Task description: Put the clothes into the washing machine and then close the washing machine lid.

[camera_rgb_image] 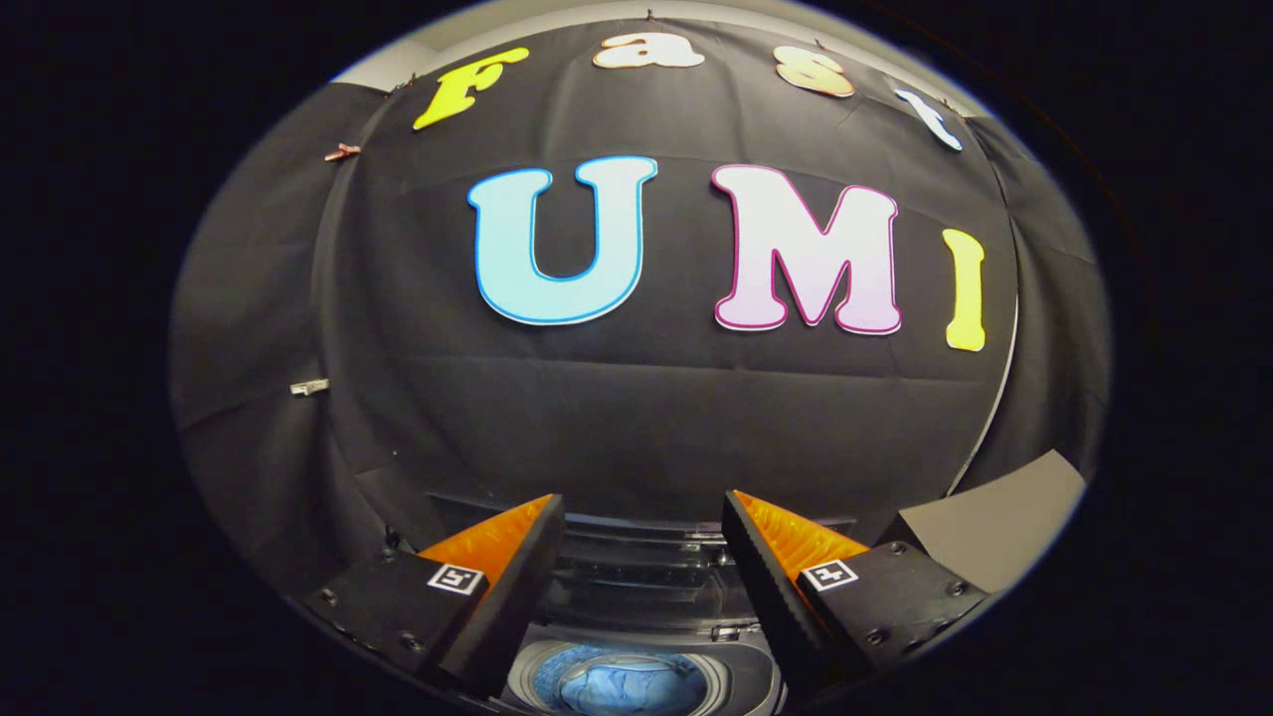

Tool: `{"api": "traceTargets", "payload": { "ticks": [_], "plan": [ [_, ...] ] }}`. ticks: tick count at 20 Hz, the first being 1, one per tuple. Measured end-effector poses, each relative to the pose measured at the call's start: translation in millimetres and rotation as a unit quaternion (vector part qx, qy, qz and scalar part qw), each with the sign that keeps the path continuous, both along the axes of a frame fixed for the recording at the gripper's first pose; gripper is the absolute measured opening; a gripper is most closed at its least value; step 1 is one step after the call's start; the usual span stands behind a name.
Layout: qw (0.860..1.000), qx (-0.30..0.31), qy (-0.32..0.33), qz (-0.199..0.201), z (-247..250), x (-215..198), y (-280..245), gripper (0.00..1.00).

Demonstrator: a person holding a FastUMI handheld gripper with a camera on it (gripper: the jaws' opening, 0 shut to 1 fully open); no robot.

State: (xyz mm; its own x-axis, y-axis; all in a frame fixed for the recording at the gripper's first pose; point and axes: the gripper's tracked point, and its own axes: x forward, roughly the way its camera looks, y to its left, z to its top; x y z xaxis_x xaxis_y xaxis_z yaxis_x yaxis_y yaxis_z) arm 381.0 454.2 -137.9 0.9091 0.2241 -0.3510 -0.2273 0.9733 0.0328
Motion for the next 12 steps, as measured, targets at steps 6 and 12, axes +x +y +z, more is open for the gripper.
{"api": "traceTargets", "payload": {
  "ticks": [6, 12],
  "plan": [
    [1.000, -0.008, 0.017, 0.001, -17, 55, 13, 1.00],
    [0.997, 0.005, 0.072, 0.007, -68, 80, 14, 1.00]
  ]
}}
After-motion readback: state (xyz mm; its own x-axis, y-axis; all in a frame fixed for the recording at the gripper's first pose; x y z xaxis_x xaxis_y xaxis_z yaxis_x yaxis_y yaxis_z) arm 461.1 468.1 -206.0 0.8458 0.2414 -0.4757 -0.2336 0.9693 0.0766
